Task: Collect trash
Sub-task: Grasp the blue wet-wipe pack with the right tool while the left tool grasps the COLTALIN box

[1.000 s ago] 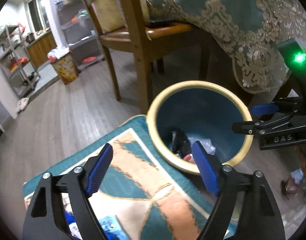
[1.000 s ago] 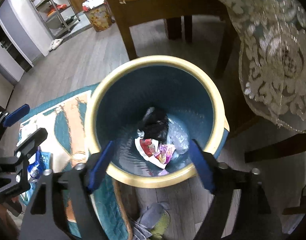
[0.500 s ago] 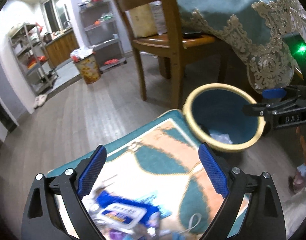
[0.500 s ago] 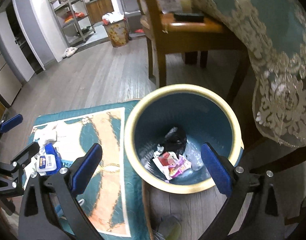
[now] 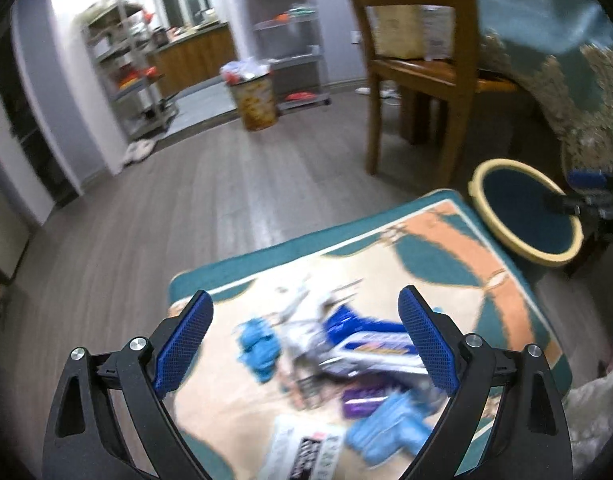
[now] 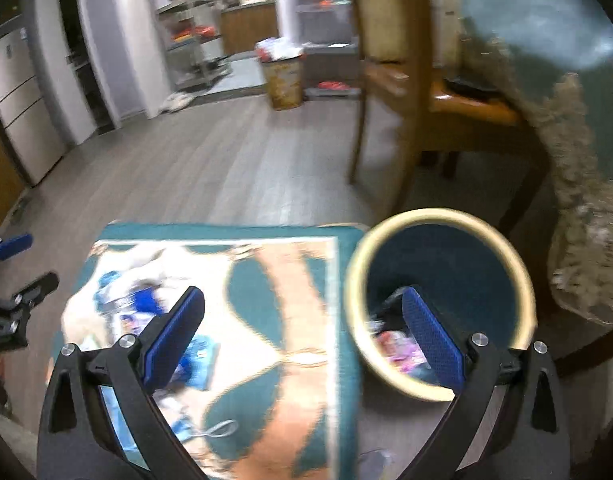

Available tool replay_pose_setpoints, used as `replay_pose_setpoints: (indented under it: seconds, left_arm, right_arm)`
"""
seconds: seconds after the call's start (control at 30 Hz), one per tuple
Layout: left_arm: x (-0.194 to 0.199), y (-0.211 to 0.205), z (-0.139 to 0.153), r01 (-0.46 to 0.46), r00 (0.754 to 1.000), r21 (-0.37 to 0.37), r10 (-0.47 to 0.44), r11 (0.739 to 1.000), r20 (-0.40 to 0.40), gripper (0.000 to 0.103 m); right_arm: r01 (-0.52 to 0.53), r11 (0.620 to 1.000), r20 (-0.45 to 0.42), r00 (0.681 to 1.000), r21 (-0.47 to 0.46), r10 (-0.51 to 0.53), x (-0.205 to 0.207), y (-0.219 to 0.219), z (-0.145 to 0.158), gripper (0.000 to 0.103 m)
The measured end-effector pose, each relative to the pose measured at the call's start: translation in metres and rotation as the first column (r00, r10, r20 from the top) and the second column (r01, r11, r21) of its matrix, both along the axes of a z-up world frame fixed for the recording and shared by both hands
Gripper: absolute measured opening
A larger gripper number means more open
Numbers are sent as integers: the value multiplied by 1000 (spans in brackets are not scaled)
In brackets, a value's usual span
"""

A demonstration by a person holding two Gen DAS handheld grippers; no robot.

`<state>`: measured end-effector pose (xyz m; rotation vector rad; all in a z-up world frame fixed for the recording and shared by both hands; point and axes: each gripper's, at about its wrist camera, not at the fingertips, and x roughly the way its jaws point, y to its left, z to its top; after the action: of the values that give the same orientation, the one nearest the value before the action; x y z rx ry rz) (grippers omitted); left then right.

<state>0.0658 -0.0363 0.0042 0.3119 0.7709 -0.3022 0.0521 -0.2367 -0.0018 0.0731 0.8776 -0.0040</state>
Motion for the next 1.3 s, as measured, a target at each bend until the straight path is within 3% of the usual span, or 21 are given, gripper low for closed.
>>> replay_pose_setpoints:
  seconds: [0.17, 0.33, 0.47, 0.63, 0.8, 0.87, 1.03, 1.3]
  left_arm:
    - [3, 37, 3, -73, 997, -33, 72, 997, -15, 94]
    - [10, 57, -3, -134, 990, -66, 131, 989, -43, 95]
    - [17, 69, -17, -158, 985, -36, 155, 987, -75, 95]
    - [21, 89, -40, -168, 978, 36, 171, 985, -117, 95]
    - [19, 115, -62, -186, 964, 29, 188, 982, -185, 95]
    - [14, 118, -69, -177, 963, 13, 176, 984, -204, 95]
    - [-6, 102, -90, -69, 961, -25, 60, 997, -272, 95]
    - [-33, 72, -121, 93, 933, 20, -80, 995, -352, 95]
  right_arm:
    - [-117, 993, -32, 993, -30, 116, 3, 47, -14, 97]
    - [-179, 984, -73, 981, 13, 179, 3, 84, -27, 97]
    - [-222, 975, -72, 973, -18, 220, -1, 111, -41, 97]
    - [-334, 941, -134, 936, -54, 325, 1, 149, -65, 95]
    - [-410, 902, -211, 901, -132, 379, 5, 179, -91, 76]
    - [-417, 894, -238, 897, -167, 373, 9, 185, -102, 61]
    - [-418, 888, -258, 894, -191, 366, 12, 183, -111, 41]
    - [-348, 928, -223, 923, -133, 314, 18, 159, -95, 30]
